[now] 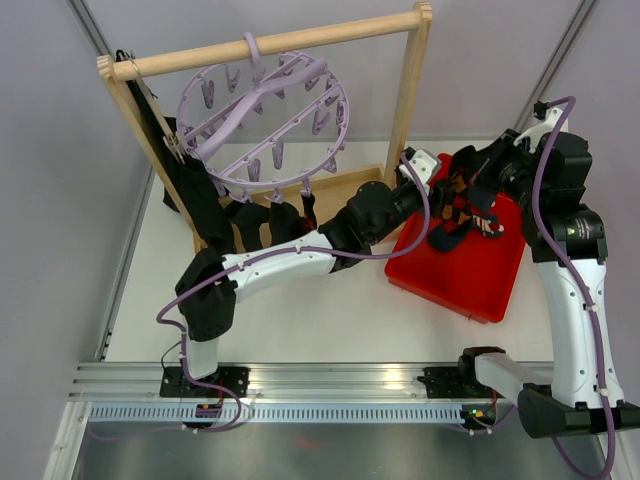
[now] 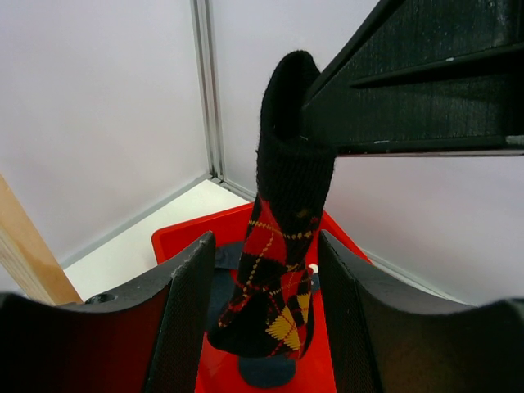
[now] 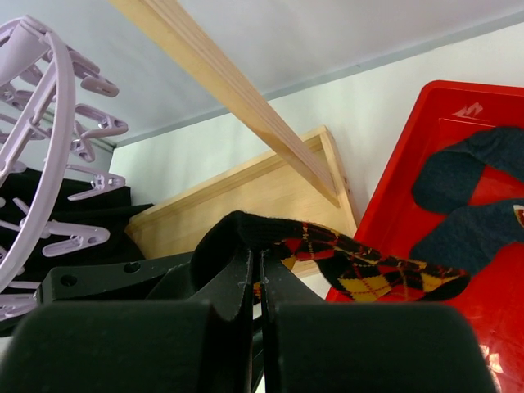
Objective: Clip the socks to the hanger
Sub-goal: Pick up the sock from the bin.
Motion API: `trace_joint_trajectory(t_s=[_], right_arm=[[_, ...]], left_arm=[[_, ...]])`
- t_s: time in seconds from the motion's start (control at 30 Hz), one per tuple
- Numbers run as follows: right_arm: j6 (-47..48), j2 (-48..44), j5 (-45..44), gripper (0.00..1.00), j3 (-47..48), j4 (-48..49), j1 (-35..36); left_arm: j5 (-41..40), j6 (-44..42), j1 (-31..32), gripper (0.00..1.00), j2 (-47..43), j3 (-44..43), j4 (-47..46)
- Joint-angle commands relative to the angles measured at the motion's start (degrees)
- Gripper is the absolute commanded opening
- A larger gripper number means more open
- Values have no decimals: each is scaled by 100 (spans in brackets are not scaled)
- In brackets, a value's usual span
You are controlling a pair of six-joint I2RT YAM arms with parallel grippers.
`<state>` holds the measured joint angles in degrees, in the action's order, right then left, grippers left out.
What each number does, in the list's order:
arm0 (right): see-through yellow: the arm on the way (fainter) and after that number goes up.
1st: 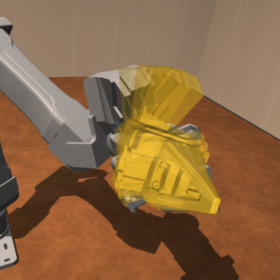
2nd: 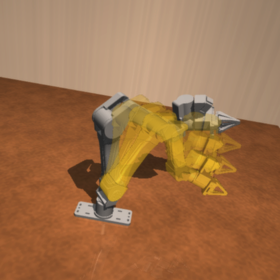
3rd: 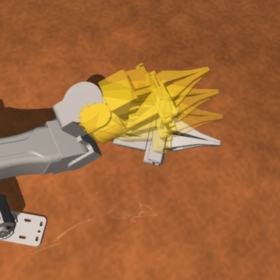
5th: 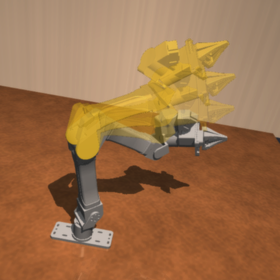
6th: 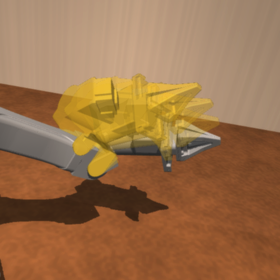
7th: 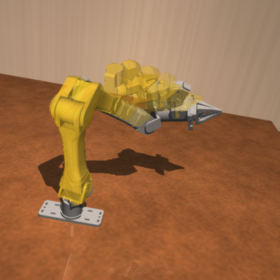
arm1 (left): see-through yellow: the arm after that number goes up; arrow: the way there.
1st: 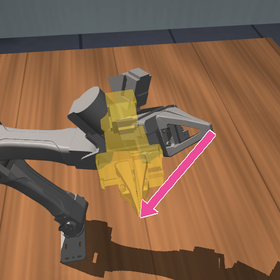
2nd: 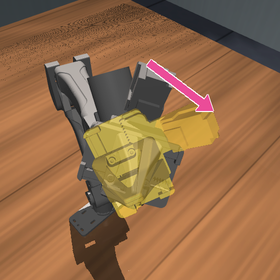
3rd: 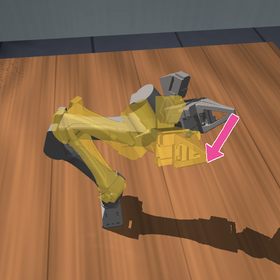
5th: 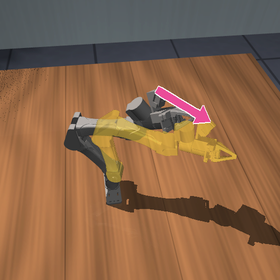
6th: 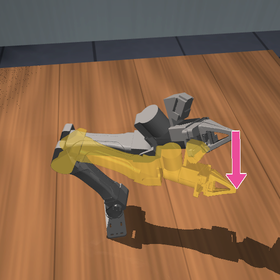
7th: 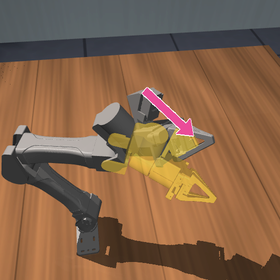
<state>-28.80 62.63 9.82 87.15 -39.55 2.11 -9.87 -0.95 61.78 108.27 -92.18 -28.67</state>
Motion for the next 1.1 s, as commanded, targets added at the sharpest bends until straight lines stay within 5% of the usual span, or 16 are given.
trace_joint_trajectory(t_s=[0.0,0.37,0.63,0.77,0.93,1.07], right_arm=[[-117,-120,256,0,47,61,-18],[-117,-163,371,0,38,-9,-18],[-65,-172,362,0,12,-53,-18],[-47,-190,362,0,3,-79,-17],[14,-216,345,0,-49,-114,-18],[85,-243,231,27,3,-175,-9]], left_arm=[[64,157,1,58,63,-256,-394],[-50,148,-8,58,177,-397,-552],[-103,148,1,47,186,-362,-684],[-129,148,-8,35,186,-362,-746],[-94,139,1,7,177,-353,-755],[-68,174,-8,2,63,-204,-719]])
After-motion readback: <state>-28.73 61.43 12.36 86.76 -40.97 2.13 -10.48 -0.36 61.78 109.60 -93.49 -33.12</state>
